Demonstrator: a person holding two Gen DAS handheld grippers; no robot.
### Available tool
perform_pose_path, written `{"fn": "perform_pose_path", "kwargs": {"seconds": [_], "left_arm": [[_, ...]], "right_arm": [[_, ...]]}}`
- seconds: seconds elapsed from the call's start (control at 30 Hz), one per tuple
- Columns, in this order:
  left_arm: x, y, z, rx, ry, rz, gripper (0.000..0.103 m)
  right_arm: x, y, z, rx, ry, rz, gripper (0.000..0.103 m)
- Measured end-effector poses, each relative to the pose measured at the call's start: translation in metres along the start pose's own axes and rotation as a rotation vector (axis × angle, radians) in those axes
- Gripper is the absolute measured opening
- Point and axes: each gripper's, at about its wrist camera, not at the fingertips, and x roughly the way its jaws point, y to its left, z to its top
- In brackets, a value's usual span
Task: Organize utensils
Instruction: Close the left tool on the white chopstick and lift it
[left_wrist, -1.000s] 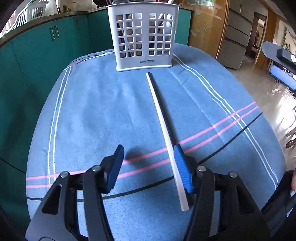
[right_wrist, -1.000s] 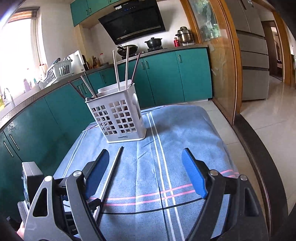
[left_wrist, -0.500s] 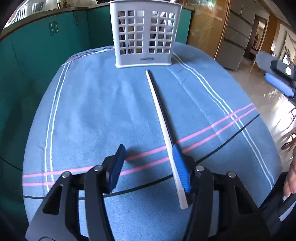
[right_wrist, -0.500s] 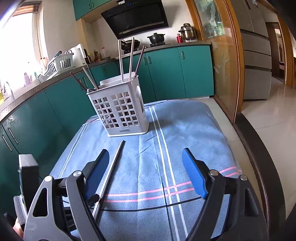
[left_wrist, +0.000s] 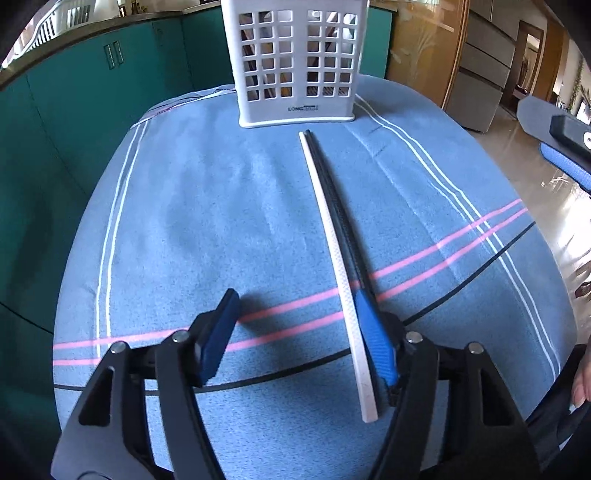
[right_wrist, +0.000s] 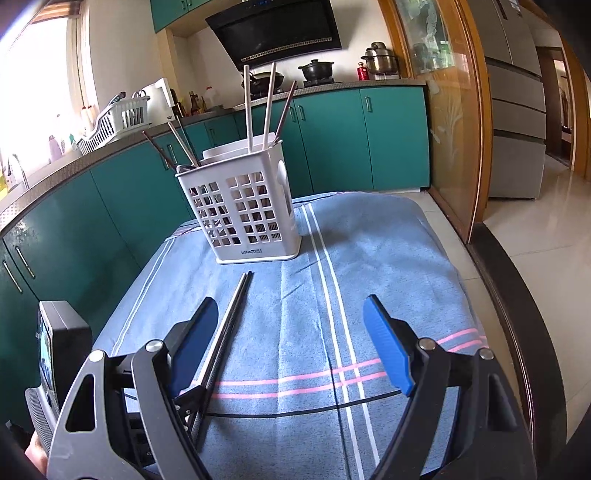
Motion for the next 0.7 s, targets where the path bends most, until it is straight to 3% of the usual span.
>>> {"fn": "perform_pose_path", "kwargs": {"seconds": [0.07,0.4,0.57,0.7], "left_arm": [[0.000,0.005,0.000,-0.017,-0.006,0.030,0.060],[-0.003,0.011,0.000,-0.068,-0.016,0.055,0.061],[-0.007,0.009,0.001,-0.062,-0.030,0.035,0.058],[-0.035,0.015,0.020,-0.064,-0.147,0.020,0.071]], "right_arm": [[0.001,0.001,0.000,-0.006,0.002,-0.005,0.079],[0.009,0.003,-0.005,-0.023,0.040,-0.020,0.079],[0.010,0.003,-0.005,-0.026,0.044,-0.018,0.079],[0.013,0.006,-0.004,-0.043,0.051,-0.024,0.079]]}}
